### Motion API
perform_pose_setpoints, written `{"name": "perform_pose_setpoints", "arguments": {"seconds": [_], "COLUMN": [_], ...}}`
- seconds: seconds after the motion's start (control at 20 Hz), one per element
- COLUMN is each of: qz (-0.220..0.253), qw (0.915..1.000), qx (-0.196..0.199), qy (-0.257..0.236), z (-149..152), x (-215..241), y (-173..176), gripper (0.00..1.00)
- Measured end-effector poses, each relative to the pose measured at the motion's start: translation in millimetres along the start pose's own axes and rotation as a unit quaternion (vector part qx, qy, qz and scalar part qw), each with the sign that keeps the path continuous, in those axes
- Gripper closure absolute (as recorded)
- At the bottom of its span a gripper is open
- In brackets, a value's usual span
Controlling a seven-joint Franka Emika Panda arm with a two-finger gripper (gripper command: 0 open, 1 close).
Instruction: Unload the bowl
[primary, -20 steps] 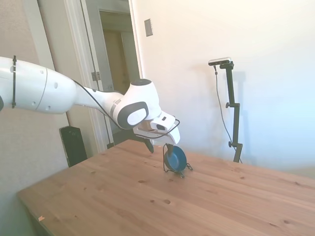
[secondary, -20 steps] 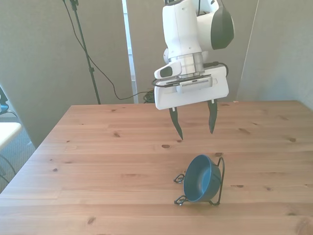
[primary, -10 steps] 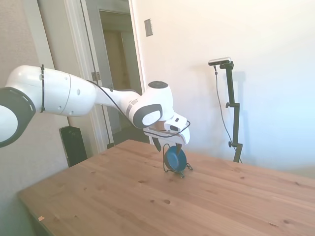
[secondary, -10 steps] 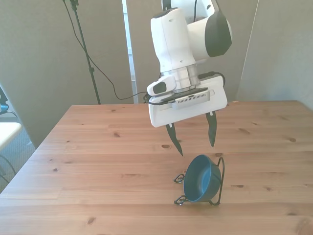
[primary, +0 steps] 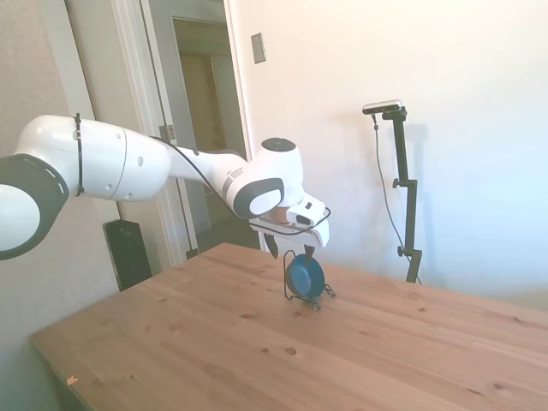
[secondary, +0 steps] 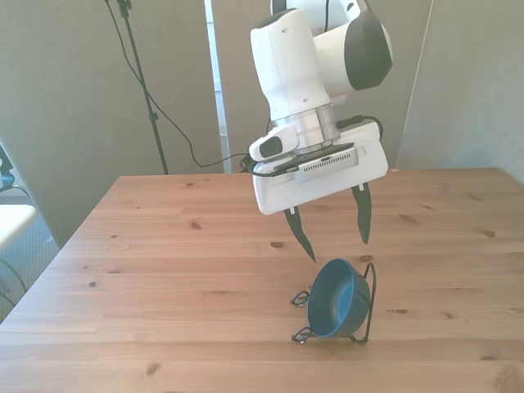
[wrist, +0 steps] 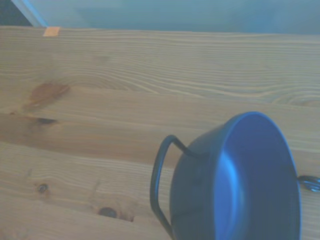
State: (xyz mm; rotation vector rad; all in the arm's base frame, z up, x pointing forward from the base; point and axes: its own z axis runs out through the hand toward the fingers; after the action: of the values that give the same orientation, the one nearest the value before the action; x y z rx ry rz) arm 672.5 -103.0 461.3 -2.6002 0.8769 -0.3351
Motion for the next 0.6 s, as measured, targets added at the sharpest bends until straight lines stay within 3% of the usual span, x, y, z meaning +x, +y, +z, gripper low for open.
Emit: {"name": "perform_pose_setpoints", "arguments": {"seconds": [0.6], "qz": [-0.017], "qw": [0.9992], "qx": [0.018], "qy": [-0.032], "z": [19], "x": [26], "y": [9], "gripper": [0.0]}}
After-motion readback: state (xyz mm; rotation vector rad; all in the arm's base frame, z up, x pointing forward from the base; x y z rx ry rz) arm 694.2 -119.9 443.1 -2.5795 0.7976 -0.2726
